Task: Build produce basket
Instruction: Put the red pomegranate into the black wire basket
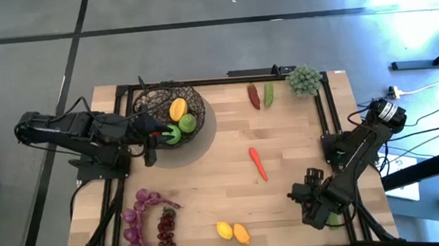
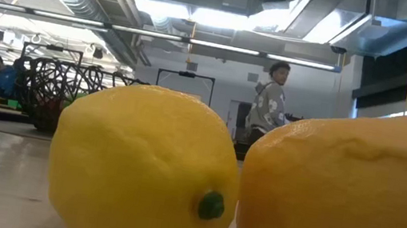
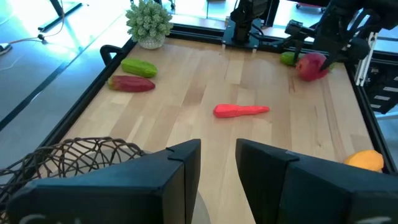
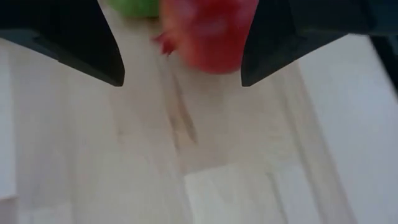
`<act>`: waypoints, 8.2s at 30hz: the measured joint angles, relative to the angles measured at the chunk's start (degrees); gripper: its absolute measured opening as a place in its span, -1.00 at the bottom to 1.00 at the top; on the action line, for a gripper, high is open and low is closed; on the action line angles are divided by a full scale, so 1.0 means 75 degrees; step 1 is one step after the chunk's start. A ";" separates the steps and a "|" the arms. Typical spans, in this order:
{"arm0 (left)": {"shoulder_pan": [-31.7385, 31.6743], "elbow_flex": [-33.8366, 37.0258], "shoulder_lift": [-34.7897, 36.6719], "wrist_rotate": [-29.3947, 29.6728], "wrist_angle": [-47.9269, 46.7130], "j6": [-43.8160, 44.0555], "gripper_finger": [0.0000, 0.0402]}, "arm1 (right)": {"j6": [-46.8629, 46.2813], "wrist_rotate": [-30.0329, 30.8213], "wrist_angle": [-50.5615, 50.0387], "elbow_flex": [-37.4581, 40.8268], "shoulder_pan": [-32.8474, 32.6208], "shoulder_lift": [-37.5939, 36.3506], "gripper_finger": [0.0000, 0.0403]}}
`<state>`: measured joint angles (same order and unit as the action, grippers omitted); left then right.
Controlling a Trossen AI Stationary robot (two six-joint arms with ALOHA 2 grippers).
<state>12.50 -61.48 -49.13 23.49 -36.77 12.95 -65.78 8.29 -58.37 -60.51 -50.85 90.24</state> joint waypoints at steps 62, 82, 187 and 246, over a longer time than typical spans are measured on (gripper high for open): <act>0.0002 0.0002 0.0001 0.0000 0.0000 0.0000 -0.54 | -1.1665 -0.1871 -0.0176 0.0749 0.0000 0.0000 0.57; 0.0000 0.0002 0.0000 0.0000 -0.0001 0.0000 -0.54 | -1.2197 -0.1652 0.0810 0.1192 0.0000 0.0000 0.57; 0.0000 0.0002 -0.0002 0.0000 -0.0003 0.0000 -0.54 | -0.5341 -0.1711 0.0773 -0.0006 0.0530 -0.1515 0.77; -0.0001 0.0002 -0.0001 0.0000 -0.0003 0.0000 -0.54 | 0.0789 -0.0859 0.0851 -0.0023 -0.0504 0.0602 0.91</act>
<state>12.49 -61.47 -49.14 23.49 -36.80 12.95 -59.86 1.86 -51.99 -60.68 -54.63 94.75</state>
